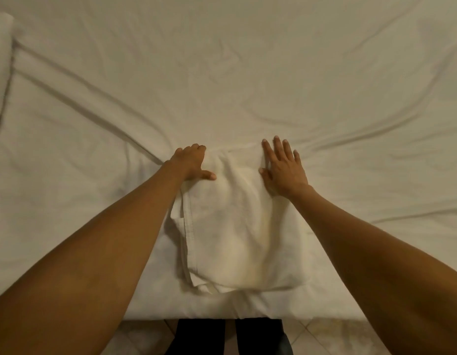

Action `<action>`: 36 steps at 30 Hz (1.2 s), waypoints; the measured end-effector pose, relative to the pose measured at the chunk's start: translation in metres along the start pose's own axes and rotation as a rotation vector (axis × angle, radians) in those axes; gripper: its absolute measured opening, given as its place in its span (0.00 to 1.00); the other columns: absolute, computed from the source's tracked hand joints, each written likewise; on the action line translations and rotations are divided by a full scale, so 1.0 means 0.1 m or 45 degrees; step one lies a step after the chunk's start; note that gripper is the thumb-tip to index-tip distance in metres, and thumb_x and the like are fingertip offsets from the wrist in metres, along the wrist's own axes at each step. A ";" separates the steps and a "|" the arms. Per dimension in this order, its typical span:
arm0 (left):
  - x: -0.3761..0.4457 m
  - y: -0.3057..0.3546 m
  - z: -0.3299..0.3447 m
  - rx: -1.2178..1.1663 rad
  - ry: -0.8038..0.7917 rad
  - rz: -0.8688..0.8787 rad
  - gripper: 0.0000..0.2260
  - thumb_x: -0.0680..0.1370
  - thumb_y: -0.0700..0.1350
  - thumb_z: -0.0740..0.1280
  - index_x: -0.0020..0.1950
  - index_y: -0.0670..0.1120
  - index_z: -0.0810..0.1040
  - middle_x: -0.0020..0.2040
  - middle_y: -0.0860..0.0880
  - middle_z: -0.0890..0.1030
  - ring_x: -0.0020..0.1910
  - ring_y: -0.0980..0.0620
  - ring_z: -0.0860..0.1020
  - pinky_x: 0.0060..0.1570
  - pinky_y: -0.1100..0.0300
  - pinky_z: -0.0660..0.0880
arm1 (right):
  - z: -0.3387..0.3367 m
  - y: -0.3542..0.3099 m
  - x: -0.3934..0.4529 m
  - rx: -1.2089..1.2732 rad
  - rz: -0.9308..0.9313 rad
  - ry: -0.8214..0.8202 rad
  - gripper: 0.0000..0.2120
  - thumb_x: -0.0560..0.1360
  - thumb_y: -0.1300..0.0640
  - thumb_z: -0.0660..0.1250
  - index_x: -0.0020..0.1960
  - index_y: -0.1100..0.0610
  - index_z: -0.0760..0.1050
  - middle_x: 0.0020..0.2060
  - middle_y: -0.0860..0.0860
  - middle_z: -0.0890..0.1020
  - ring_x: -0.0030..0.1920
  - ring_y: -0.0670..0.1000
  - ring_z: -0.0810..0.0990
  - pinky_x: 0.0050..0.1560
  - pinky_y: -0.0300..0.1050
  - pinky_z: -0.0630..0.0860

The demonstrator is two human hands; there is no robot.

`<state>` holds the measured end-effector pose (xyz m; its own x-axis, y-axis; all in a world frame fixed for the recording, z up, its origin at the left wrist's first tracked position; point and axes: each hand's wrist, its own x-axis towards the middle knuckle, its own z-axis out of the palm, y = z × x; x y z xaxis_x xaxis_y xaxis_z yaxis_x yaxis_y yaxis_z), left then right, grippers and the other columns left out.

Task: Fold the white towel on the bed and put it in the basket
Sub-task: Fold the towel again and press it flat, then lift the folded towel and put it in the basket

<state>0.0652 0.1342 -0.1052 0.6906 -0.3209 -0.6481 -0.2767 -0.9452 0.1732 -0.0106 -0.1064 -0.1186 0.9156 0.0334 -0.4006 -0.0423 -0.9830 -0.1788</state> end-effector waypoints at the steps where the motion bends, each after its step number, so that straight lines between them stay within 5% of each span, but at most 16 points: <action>1: 0.00 -0.02 -0.02 -0.035 -0.030 -0.036 0.42 0.66 0.68 0.69 0.70 0.43 0.63 0.65 0.44 0.72 0.64 0.40 0.71 0.64 0.45 0.69 | -0.06 0.02 0.07 -0.022 -0.023 -0.040 0.37 0.78 0.45 0.58 0.77 0.51 0.40 0.78 0.55 0.45 0.77 0.58 0.43 0.76 0.57 0.46; 6: -0.01 0.03 -0.05 -0.090 -0.049 -0.102 0.42 0.60 0.63 0.77 0.65 0.44 0.65 0.58 0.44 0.77 0.56 0.42 0.76 0.56 0.49 0.74 | -0.32 0.01 0.42 -0.126 -0.088 -0.249 0.42 0.69 0.43 0.70 0.75 0.54 0.54 0.72 0.54 0.64 0.74 0.57 0.58 0.73 0.55 0.57; 9: -0.05 0.09 -0.09 0.071 -0.023 -0.076 0.41 0.60 0.64 0.76 0.63 0.43 0.67 0.59 0.45 0.77 0.57 0.43 0.76 0.59 0.51 0.70 | -0.41 -0.06 0.45 -0.264 -0.077 -0.268 0.40 0.66 0.40 0.72 0.72 0.54 0.62 0.66 0.53 0.72 0.67 0.56 0.66 0.67 0.52 0.62; 14: -0.18 0.17 -0.13 0.271 0.053 -0.001 0.39 0.64 0.67 0.71 0.65 0.44 0.68 0.62 0.43 0.73 0.62 0.43 0.72 0.64 0.50 0.65 | -0.45 -0.10 0.27 -0.401 -0.089 -0.140 0.35 0.64 0.38 0.72 0.66 0.52 0.69 0.60 0.52 0.74 0.63 0.55 0.67 0.64 0.49 0.61; 18: -0.41 0.25 -0.02 0.127 0.189 0.061 0.35 0.67 0.59 0.73 0.65 0.39 0.66 0.63 0.41 0.73 0.62 0.42 0.72 0.67 0.51 0.63 | -0.43 -0.15 -0.05 -0.324 -0.089 0.011 0.32 0.64 0.41 0.72 0.63 0.54 0.71 0.59 0.55 0.73 0.63 0.57 0.67 0.67 0.51 0.59; 24: -0.89 0.35 0.06 0.060 0.191 0.039 0.30 0.71 0.53 0.70 0.65 0.40 0.63 0.57 0.42 0.80 0.55 0.40 0.78 0.60 0.51 0.67 | -0.41 -0.11 -0.59 -0.198 -0.170 0.105 0.22 0.67 0.53 0.68 0.59 0.57 0.70 0.54 0.51 0.78 0.62 0.55 0.72 0.75 0.56 0.44; 32: -1.34 0.48 -0.51 0.088 0.055 0.066 0.21 0.68 0.54 0.71 0.56 0.45 0.73 0.54 0.45 0.80 0.51 0.44 0.77 0.47 0.55 0.69 | -1.02 -0.16 -0.93 -0.257 -0.126 0.065 0.10 0.72 0.55 0.64 0.52 0.56 0.72 0.40 0.51 0.82 0.47 0.55 0.81 0.75 0.56 0.45; 36: -1.58 0.61 -0.98 0.048 0.110 0.070 0.17 0.66 0.53 0.73 0.47 0.46 0.72 0.51 0.44 0.79 0.45 0.47 0.73 0.42 0.56 0.70 | -1.65 -0.18 -1.06 -0.302 -0.104 0.031 0.16 0.71 0.50 0.68 0.56 0.54 0.74 0.47 0.52 0.83 0.54 0.54 0.79 0.73 0.55 0.51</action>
<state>0.0044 0.1220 0.0802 0.7284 -0.3774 -0.5718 -0.3392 -0.9238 0.1776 -0.0407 -0.1216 0.0749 0.9217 0.1132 -0.3710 0.1247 -0.9922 0.0070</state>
